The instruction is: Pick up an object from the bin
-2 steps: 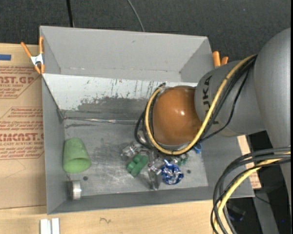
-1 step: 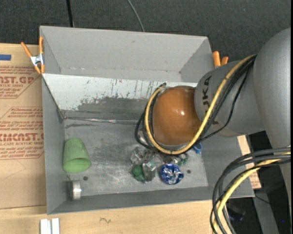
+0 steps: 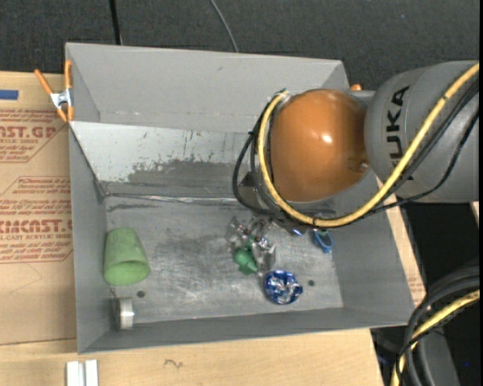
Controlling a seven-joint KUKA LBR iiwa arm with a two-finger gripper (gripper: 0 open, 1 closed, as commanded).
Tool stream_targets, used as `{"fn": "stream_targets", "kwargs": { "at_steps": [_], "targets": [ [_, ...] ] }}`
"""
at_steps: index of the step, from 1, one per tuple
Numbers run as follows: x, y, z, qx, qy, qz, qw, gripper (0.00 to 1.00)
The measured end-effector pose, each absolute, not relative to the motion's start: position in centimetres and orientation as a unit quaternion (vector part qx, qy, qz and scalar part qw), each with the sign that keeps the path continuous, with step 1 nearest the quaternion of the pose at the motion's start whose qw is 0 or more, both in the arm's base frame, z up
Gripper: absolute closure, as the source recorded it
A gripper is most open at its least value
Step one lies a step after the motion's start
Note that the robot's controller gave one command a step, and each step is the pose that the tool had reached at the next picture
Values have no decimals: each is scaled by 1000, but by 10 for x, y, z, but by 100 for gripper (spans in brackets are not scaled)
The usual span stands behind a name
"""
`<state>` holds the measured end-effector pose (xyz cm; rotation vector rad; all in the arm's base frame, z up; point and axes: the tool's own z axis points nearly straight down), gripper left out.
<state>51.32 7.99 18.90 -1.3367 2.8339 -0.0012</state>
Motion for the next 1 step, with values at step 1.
{"fn": "stream_targets", "kwargs": {
  "at_steps": [1],
  "targets": [
    [512,64,222,-427,904,0,3,100]
  ]
}}
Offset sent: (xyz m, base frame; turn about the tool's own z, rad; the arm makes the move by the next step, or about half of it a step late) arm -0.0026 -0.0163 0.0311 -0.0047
